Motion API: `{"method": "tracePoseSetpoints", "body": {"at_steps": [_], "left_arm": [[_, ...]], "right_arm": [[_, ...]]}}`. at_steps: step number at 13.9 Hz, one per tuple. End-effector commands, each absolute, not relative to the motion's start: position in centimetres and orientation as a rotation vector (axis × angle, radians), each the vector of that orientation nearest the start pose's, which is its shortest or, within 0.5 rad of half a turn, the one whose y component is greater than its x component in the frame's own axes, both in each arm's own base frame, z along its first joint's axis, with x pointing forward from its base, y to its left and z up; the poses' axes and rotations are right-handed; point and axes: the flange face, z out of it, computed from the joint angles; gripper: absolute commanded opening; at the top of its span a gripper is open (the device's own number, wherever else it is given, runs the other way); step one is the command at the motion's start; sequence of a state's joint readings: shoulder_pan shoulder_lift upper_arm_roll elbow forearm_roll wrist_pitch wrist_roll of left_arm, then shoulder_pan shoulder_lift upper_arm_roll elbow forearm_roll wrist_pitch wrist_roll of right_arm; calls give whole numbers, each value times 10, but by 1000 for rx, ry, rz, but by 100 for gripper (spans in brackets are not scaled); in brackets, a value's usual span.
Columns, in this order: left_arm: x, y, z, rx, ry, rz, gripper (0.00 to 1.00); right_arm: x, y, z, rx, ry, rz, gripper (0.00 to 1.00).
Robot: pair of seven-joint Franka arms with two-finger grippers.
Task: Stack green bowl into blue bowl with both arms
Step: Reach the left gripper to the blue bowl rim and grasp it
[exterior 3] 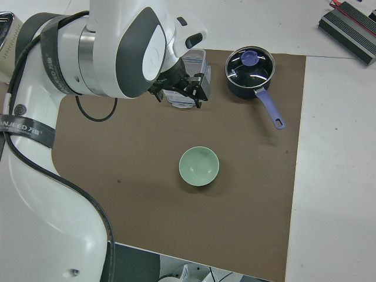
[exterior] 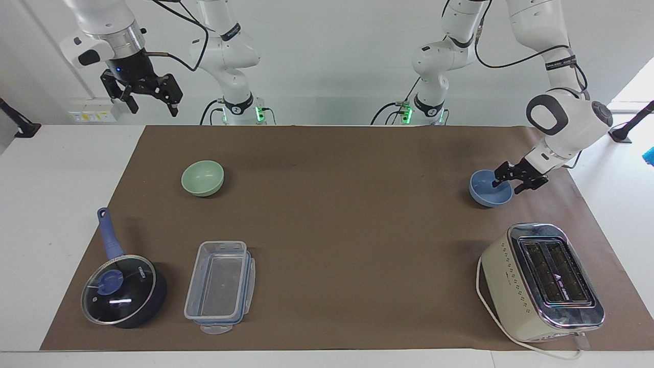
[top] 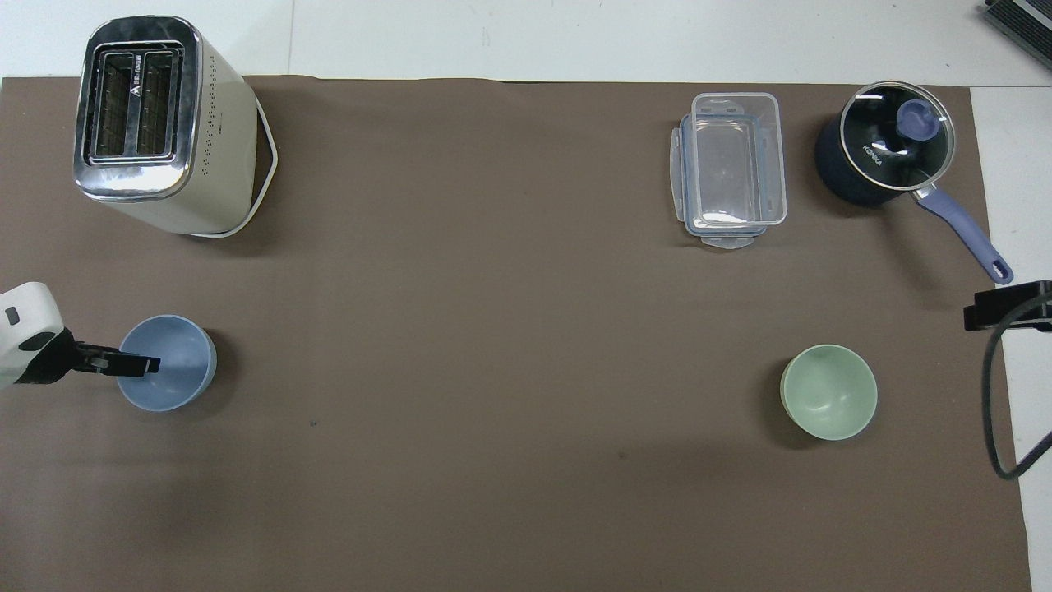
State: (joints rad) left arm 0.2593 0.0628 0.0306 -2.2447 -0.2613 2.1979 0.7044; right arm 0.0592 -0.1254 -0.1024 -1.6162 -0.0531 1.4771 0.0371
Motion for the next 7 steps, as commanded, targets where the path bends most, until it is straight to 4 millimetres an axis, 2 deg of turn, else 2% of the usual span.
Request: {"method": "tracePoseSetpoints", "body": {"at_steps": [1,3,4,7], "left_arm": [[491,143,324,-3346,407,-45,44],[489,146,323,-3350,395,-40,5],[487,155,325,-3354,374,-43,0],[489,157,330,-3348,405,-58,0]], "right_arm": [[497,-35,662,-3183,113,7,100],[498,-36,658,-3182,115,19,100],[497,-38,657,-3182,112,25,100],[497,-49,648,-3180,137,45,100]]}}
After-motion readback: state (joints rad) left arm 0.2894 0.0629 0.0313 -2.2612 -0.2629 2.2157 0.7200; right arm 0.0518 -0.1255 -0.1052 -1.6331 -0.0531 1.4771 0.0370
